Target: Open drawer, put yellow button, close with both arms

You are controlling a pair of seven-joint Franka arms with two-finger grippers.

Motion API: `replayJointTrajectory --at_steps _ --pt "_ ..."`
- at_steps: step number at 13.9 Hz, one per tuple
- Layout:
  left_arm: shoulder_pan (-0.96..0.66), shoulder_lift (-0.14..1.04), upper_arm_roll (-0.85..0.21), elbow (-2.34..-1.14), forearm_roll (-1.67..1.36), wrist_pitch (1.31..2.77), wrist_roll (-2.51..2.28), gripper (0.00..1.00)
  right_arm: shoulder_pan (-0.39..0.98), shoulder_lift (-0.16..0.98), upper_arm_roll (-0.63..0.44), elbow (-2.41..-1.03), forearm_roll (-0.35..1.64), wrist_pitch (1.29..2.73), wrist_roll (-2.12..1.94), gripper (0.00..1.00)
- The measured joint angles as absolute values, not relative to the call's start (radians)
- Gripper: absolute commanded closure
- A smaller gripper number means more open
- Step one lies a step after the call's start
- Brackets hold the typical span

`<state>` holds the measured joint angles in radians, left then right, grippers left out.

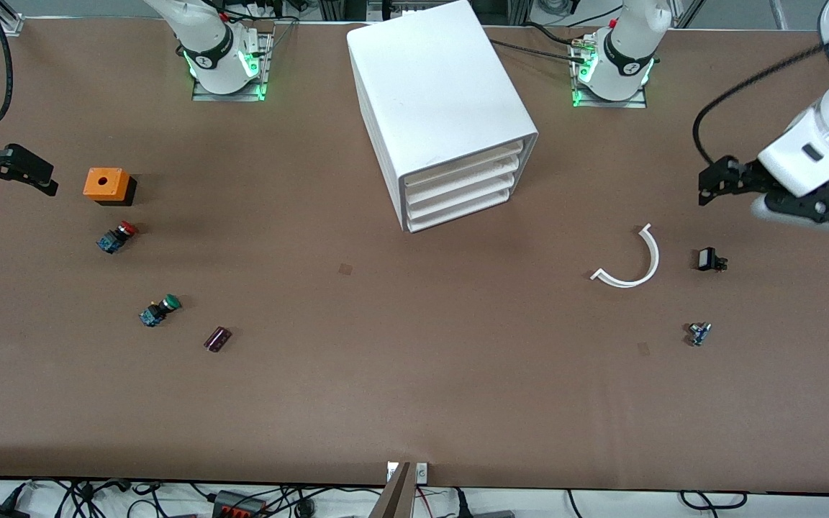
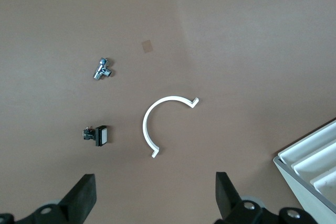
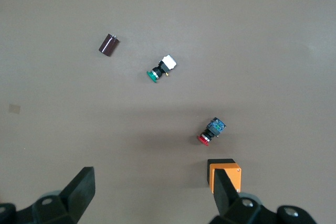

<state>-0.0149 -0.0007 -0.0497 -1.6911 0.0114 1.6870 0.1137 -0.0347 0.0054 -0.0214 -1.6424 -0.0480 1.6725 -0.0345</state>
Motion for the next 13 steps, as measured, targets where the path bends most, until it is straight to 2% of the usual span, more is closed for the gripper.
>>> replayJointTrajectory --at_steps 4,13 --pt "-0.015 -0.012 -0.043 -1.742 0.011 1.680 0.108 0.00 -0.035 0.005 -0.021 -1.642 -0.048 1.670 -0.035 0.00" --pt "-0.009 -0.006 -0.038 -1.741 0.011 1.652 0.111 0.00 -0.035 0.007 -0.021 -1.648 -0.048 1.669 -0.035 0.00"
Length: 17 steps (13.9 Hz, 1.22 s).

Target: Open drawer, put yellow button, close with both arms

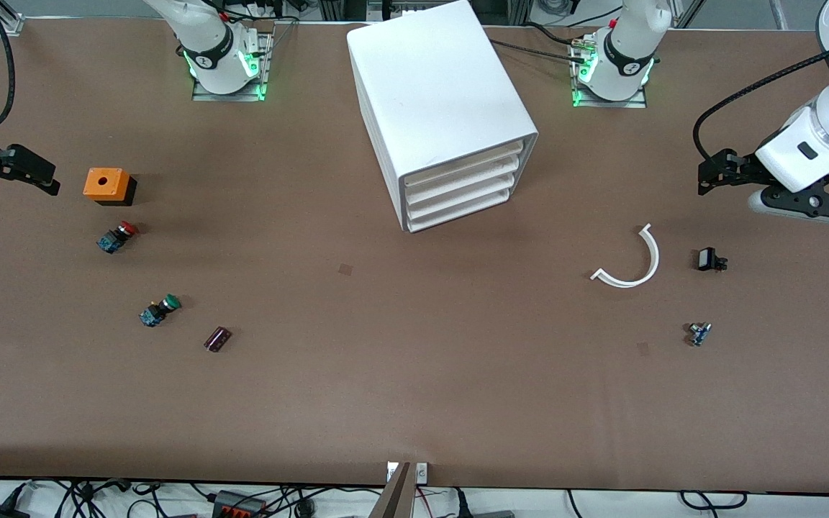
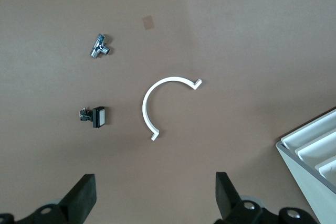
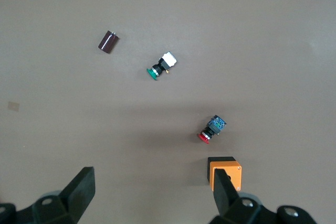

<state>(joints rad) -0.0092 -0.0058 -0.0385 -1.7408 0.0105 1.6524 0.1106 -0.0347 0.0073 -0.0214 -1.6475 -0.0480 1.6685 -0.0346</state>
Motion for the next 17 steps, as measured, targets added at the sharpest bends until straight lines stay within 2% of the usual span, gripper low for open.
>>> replayJointTrajectory --at_steps 17 --pt "-0.009 -0.006 -0.038 -1.740 0.011 1.646 0.110 0.00 -0.035 0.027 -0.021 -1.651 -0.048 1.665 -0.037 0.00"
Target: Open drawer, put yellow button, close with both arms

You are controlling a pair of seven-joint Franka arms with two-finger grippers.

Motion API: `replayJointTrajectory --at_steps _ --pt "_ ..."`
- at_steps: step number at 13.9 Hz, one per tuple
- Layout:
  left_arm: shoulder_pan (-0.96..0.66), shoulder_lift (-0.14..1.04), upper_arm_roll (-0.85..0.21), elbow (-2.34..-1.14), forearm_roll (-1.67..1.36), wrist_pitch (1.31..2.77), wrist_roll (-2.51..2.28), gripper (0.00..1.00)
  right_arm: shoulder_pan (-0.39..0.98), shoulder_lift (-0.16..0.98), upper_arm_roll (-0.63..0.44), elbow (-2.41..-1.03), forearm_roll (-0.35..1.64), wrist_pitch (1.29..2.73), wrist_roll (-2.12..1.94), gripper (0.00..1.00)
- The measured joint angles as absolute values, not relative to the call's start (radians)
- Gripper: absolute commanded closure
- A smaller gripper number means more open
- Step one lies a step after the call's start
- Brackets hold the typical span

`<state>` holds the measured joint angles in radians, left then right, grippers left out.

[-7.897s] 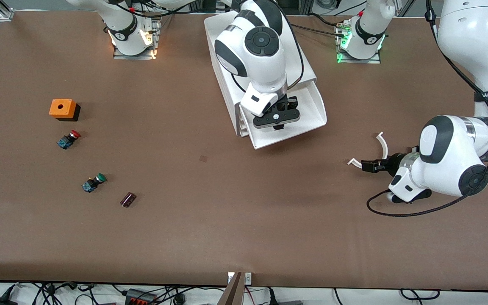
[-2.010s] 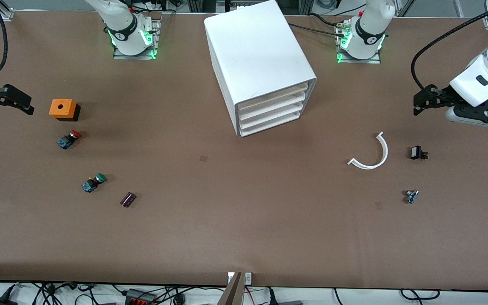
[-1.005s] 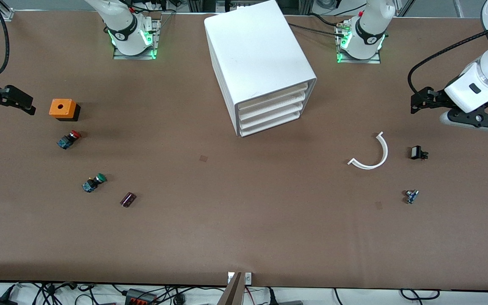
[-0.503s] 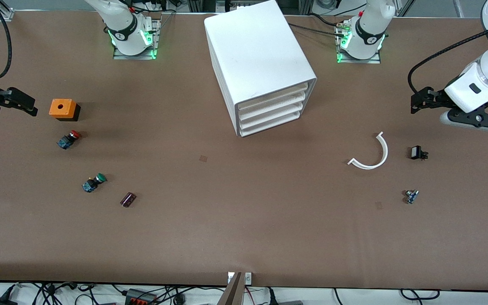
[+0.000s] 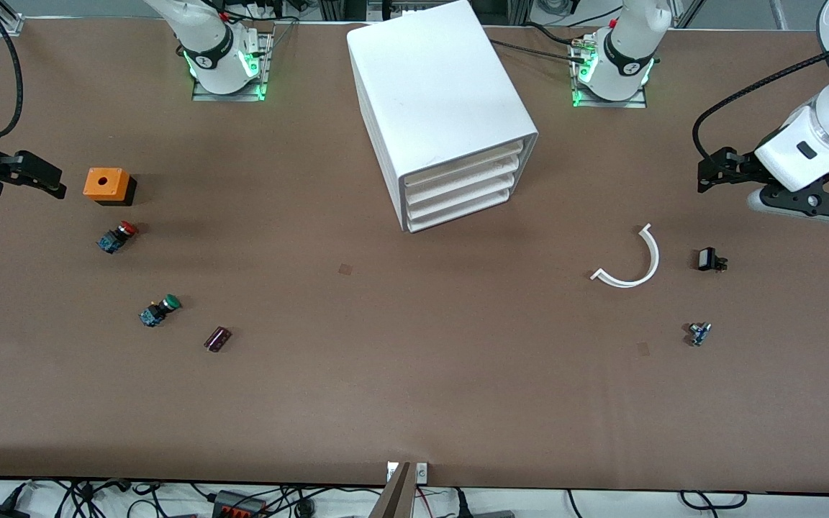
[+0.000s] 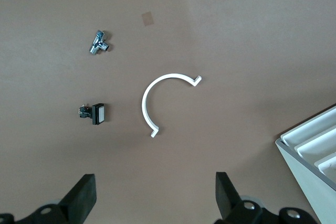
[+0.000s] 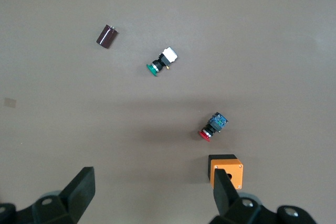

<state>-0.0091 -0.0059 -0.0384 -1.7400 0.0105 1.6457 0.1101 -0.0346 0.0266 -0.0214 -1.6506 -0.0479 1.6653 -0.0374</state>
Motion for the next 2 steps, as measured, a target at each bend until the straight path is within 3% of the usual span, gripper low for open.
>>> replayJointTrajectory --at_steps 2 --pt "-0.009 -0.006 -0.038 -1.740 0.011 1.646 0.110 0.00 -0.035 0.028 -0.021 -1.651 -0.048 1.665 -0.038 0.00"
